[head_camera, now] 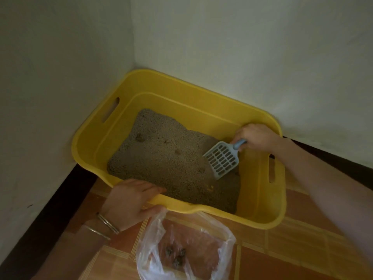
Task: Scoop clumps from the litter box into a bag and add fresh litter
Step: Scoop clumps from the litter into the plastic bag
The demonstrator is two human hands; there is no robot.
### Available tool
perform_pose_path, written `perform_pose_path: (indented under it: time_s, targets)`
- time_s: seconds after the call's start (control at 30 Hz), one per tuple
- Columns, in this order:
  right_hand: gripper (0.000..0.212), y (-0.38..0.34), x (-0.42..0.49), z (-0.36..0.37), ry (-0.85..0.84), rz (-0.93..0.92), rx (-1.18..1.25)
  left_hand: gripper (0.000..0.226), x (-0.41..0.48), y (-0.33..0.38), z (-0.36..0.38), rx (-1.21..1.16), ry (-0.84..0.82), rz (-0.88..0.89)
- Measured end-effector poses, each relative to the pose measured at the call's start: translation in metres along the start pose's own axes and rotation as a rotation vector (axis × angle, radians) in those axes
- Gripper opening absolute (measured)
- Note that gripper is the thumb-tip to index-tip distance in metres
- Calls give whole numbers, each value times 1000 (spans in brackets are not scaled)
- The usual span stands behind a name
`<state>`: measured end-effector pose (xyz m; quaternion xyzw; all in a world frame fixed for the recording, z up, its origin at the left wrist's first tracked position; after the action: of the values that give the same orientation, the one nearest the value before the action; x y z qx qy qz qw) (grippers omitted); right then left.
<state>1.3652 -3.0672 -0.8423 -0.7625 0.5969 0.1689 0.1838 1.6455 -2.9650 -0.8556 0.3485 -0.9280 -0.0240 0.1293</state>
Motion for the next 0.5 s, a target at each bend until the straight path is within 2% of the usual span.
perform_pose_path:
  time_s: [0.1,0.23,0.3,0.5]
  targets:
    - [22,-14,1,-16,26,-81,-88,45,-1,-2,0,-1,-1,-7]
    - [10,-46,1,-60,148,-349,-331,44,-1,-1,-2,12,24,-8]
    - [13,-60,3,-62,152,-463,-449,44,-1,-2,-2,9,26,-7]
    - [23,-50,15,-41,61,-493,-686,43,-1,-1,-1,3,29,6]
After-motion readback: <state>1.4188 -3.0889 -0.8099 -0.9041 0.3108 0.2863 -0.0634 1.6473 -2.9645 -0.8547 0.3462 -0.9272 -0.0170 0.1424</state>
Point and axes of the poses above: each hand's wrist, its own x-axis towards the middle knuckle, its own z-axis out of the palm, y = z × x, the point moved 10 cm from there along x, towards the middle knuckle, and after that the axes turned 14 degrees about x, right-handed, at the moved point
